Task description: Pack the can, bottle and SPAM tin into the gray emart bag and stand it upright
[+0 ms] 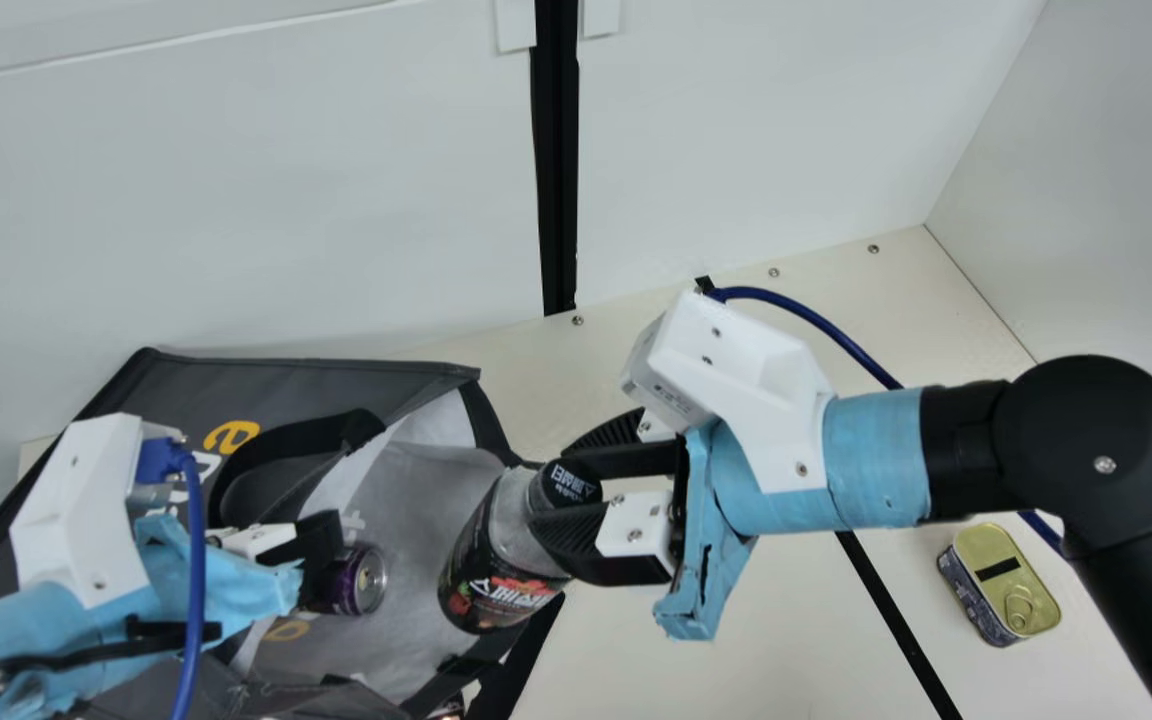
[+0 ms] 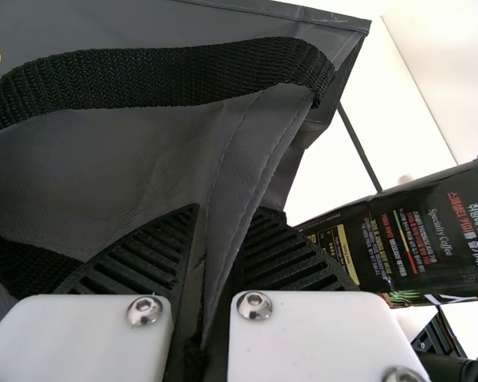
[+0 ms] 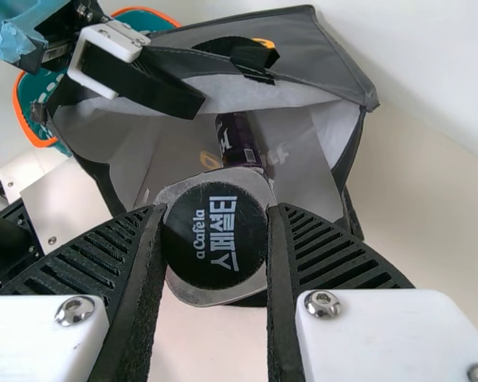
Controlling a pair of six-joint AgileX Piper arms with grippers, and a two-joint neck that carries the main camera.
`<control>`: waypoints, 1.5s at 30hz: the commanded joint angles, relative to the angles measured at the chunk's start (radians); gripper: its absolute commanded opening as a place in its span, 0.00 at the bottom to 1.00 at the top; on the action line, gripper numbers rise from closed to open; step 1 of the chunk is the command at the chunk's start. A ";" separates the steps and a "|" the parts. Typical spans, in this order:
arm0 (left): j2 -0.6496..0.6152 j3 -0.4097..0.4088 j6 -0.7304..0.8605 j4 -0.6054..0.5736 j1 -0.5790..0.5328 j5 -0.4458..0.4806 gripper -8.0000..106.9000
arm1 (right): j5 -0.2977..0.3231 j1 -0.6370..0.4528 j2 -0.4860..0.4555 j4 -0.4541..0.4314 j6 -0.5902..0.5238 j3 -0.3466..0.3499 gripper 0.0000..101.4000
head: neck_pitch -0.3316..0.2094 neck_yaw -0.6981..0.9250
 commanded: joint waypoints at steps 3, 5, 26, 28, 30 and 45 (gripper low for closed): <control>0.000 0.000 0.000 0.000 0.000 0.000 0.00 | -0.001 -0.016 0.007 0.032 -0.023 0.007 0.00 | -0.023 -0.002; 0.000 0.000 0.000 0.000 0.000 0.000 0.00 | -0.001 -0.024 0.013 0.044 -0.034 0.009 0.00 | -0.023 -0.002; 0.000 0.000 0.000 0.000 0.000 0.000 0.00 | -0.001 -0.065 0.111 0.137 -0.100 -0.012 0.00 | -0.023 -0.002; 0.000 0.000 0.000 0.000 0.000 0.000 0.00 | -0.001 -0.064 0.122 0.140 -0.100 -0.019 0.00 | -0.023 -0.002; 0.000 0.000 0.000 0.000 0.000 0.000 0.00 | -0.001 -0.063 0.132 0.143 -0.100 -0.023 0.00 | -0.023 -0.002; 0.000 0.000 0.000 0.000 0.000 0.000 0.00 | -0.001 -0.048 0.189 0.136 -0.090 -0.038 0.00 | -0.023 -0.002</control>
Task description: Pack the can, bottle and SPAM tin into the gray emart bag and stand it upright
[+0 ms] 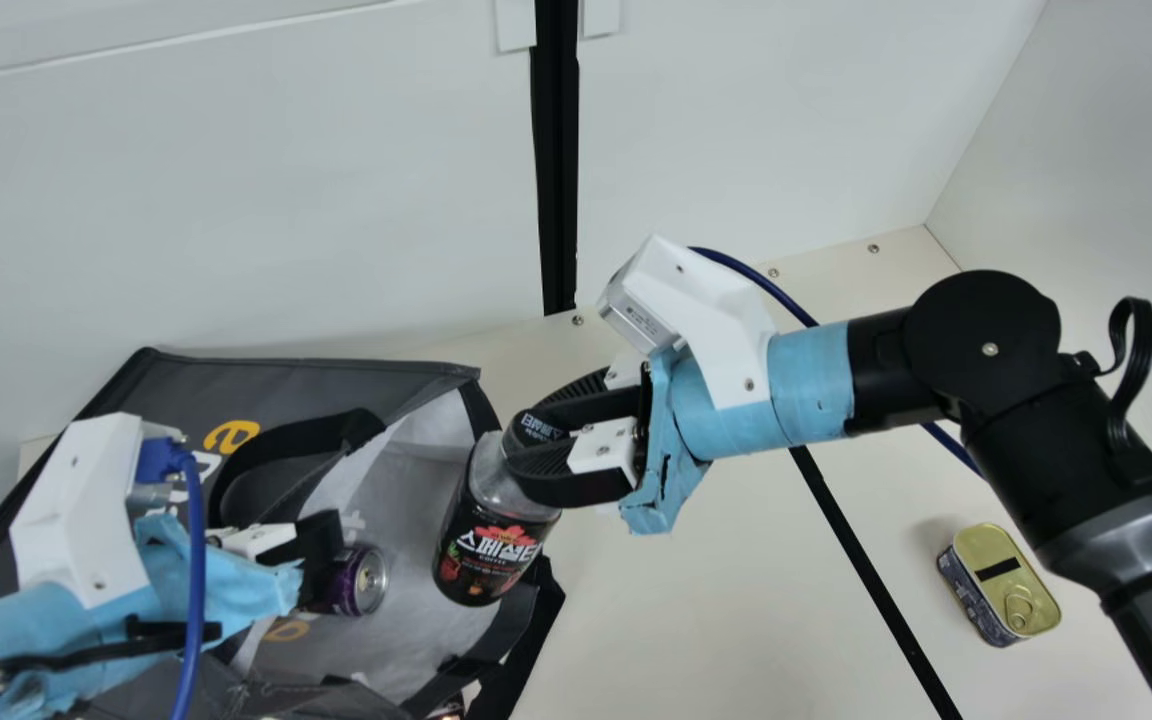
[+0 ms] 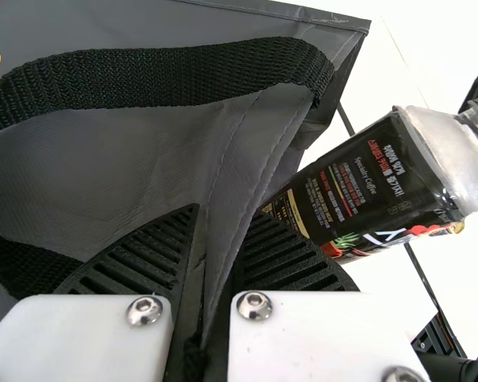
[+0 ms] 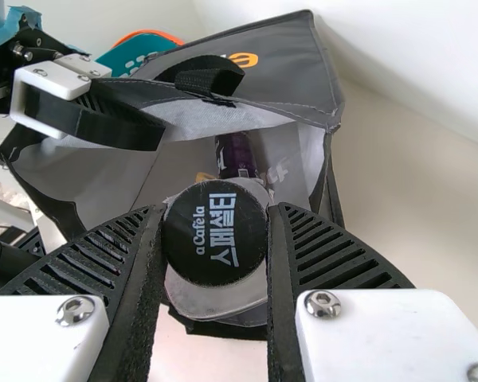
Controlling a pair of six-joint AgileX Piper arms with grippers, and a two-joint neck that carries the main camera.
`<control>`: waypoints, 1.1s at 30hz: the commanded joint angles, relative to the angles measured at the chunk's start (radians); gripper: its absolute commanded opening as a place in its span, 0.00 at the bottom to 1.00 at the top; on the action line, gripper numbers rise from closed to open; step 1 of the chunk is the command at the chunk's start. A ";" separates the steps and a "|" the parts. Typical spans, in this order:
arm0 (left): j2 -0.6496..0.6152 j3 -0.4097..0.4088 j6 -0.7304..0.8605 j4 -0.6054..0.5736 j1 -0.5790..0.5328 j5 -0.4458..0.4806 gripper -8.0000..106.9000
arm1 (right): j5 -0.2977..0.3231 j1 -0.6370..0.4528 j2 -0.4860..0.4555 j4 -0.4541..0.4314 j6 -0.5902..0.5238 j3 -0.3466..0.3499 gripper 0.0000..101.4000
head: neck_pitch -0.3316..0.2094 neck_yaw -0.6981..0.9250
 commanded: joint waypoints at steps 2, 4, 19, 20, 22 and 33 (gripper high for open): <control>0.000 0.000 0.000 0.000 0.000 0.000 0.00 | 0.000 0.002 0.009 -0.005 0.001 -0.002 0.00 | -0.023 -0.002; 0.000 0.000 0.000 0.000 0.000 0.000 0.00 | 0.000 0.004 0.016 -0.008 0.002 -0.004 0.00 | -0.023 -0.002; 0.000 0.000 0.000 0.000 0.000 0.000 0.00 | -0.071 0.081 0.070 -0.031 0.028 -0.002 0.00 | -0.023 -0.002; 0.000 0.000 0.000 0.000 0.000 0.000 0.00 | -0.076 0.085 0.074 -0.032 0.029 -0.002 0.00 | -0.023 -0.002; 0.000 0.000 0.000 0.000 0.000 0.000 0.00 | -0.087 0.094 0.082 -0.031 0.030 -0.001 0.00 | -0.023 -0.002; 0.000 0.000 0.000 0.000 0.000 0.000 0.00 | -0.140 0.132 0.133 -0.022 0.030 -0.008 0.00 | -0.023 -0.002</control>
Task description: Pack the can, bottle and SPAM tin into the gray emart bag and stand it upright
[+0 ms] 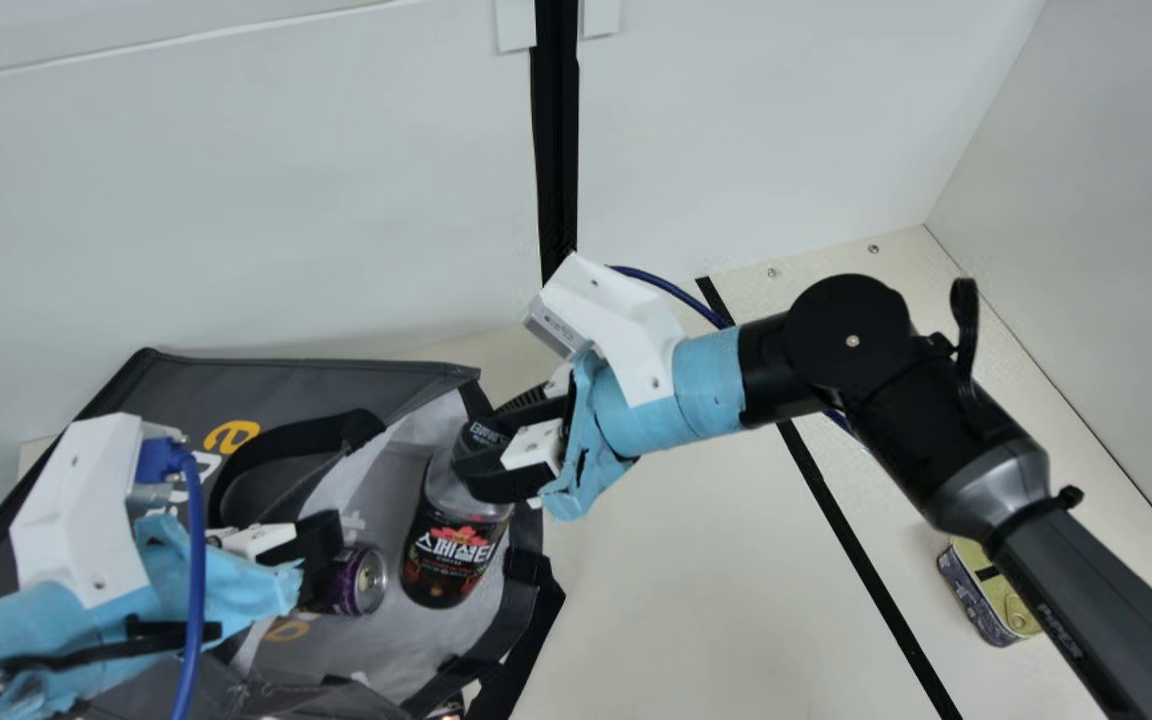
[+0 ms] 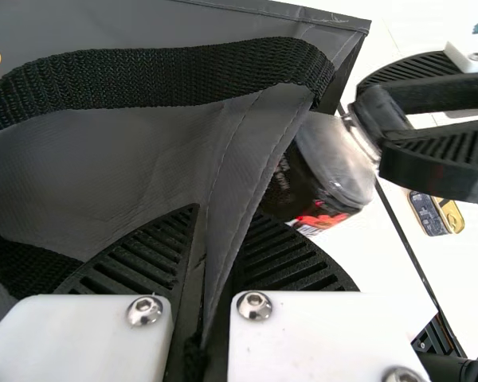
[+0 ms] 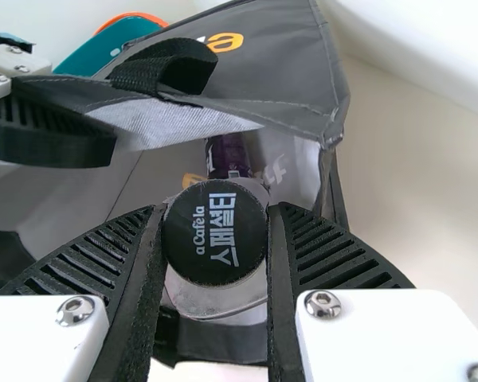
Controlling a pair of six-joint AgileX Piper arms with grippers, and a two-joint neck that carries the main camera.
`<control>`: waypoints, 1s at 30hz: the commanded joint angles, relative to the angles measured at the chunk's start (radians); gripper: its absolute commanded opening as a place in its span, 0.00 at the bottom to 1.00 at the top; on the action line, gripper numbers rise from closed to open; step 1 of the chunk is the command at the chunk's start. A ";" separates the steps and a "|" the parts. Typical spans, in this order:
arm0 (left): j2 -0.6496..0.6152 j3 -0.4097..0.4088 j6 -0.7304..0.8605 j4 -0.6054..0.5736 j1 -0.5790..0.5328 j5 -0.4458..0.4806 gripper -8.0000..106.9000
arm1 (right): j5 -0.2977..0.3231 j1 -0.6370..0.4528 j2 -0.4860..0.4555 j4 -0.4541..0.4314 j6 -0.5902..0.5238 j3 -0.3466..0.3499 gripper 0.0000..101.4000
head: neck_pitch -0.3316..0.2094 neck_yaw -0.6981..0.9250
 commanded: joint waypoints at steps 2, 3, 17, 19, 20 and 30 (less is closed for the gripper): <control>0.000 0.000 0.000 0.000 0.000 0.000 0.00 | -0.011 0.011 0.011 0.001 0.000 0.000 0.00 | -0.023 -0.001; 0.000 0.000 0.000 0.000 0.000 0.000 0.00 | -0.016 0.015 0.015 0.001 0.000 0.000 0.00 | -0.023 -0.001; 0.000 0.000 0.000 0.000 0.000 0.000 0.00 | -0.081 0.080 0.072 -0.005 0.007 0.010 0.00 | -0.023 -0.001; 0.000 0.000 0.000 0.000 0.000 0.000 0.00 | -0.089 0.089 0.081 -0.008 0.010 0.008 0.00 | -0.023 -0.001; 0.000 0.000 0.000 0.000 0.000 0.000 0.00 | -0.093 0.093 0.086 -0.009 0.011 0.007 0.00 | -0.023 -0.001; 0.000 0.000 0.000 0.000 0.000 0.000 0.00 | -0.122 0.132 0.139 -0.028 0.036 -0.033 0.00 | -0.023 -0.001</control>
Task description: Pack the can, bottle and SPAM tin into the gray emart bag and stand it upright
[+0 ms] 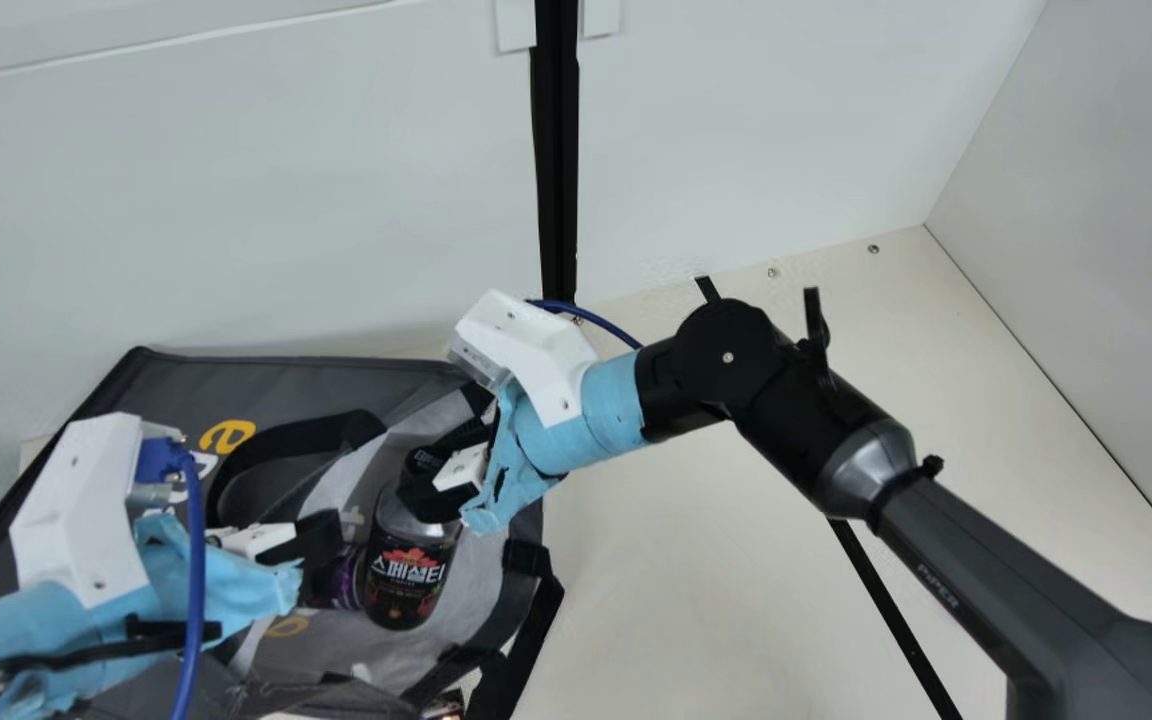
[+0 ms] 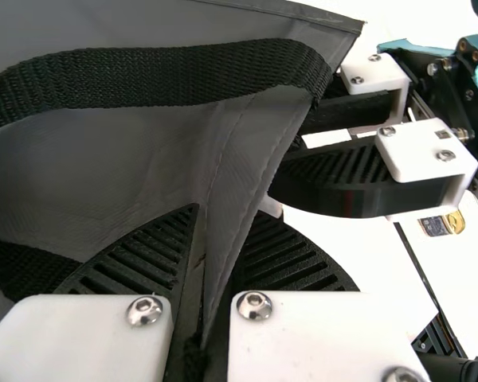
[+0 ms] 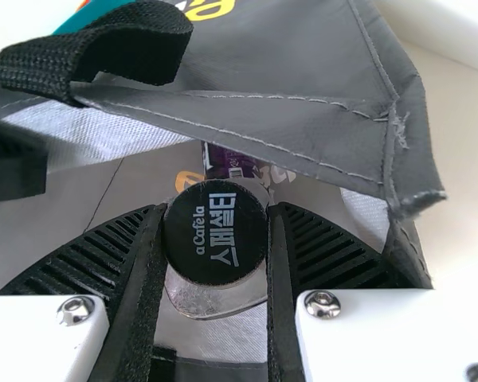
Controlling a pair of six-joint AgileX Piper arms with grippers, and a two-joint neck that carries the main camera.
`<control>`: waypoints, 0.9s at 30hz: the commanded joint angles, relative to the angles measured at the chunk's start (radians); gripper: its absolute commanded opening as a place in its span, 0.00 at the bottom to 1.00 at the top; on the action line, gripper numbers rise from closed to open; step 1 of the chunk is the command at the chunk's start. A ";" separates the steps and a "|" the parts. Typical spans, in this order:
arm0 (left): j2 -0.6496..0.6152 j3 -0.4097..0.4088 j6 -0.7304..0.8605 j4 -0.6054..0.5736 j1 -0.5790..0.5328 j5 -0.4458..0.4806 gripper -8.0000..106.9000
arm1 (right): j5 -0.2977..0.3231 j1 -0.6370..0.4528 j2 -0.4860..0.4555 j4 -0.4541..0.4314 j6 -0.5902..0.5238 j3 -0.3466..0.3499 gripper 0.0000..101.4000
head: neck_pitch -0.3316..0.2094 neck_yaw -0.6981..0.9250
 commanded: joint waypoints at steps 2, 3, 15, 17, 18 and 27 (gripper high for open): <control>0.000 0.000 0.000 0.000 0.000 0.000 0.00 | -0.010 0.010 0.015 -0.008 0.008 -0.014 0.00 | -0.023 -0.001; 0.000 0.000 0.000 0.000 0.000 0.000 0.00 | -0.013 0.014 0.021 -0.010 0.010 -0.019 0.00 | -0.023 -0.001; 0.000 0.000 0.000 0.000 0.000 0.000 0.00 | -0.034 0.052 0.063 -0.034 0.030 -0.045 0.00 | -0.023 -0.001; 0.000 0.000 0.000 0.000 0.000 0.000 0.00 | -0.036 0.055 0.067 -0.037 0.031 -0.047 0.00 | -0.023 -0.001; 0.000 0.000 0.000 0.000 0.000 0.000 0.00 | -0.036 0.056 0.068 -0.039 0.032 -0.047 0.00 | -0.023 -0.001; 0.000 0.000 0.000 0.000 0.000 0.000 0.00 | -0.039 0.063 0.076 -0.049 0.035 -0.050 0.16 | -0.023 -0.001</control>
